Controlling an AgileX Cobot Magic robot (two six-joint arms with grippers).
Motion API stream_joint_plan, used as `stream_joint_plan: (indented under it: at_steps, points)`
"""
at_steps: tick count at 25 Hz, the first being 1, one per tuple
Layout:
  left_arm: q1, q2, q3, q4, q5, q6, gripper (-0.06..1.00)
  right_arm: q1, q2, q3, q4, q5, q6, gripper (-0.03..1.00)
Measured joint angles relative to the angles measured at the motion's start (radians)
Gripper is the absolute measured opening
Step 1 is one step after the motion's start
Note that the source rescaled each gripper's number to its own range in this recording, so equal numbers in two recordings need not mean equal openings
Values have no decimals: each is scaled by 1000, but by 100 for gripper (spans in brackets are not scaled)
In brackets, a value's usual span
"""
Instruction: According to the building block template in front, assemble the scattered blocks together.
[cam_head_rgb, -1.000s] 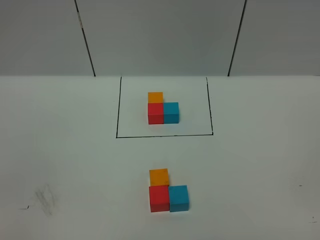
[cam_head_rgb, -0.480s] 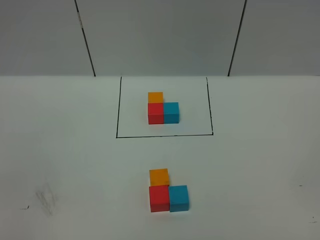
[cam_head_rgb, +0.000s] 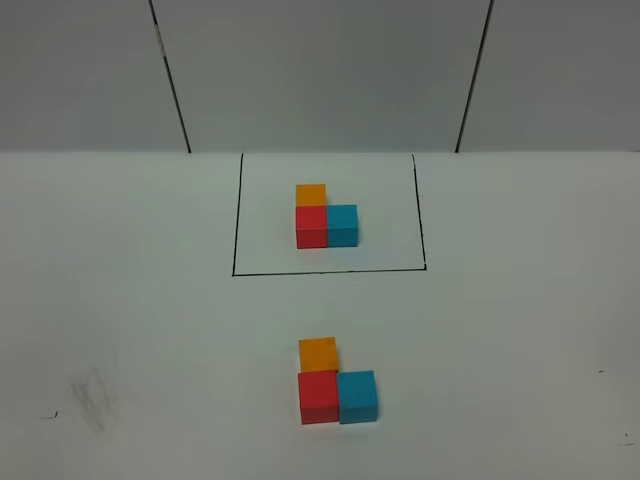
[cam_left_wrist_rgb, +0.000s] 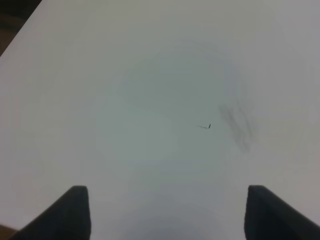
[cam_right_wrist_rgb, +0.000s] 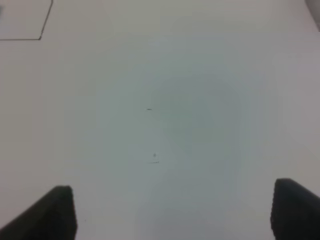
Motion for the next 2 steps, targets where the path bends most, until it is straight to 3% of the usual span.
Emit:
stream_joint_plan:
  at_steps: [2]
  points:
    - [0, 0, 0, 0, 0, 0, 48, -1, 0, 0, 1, 0, 0, 63]
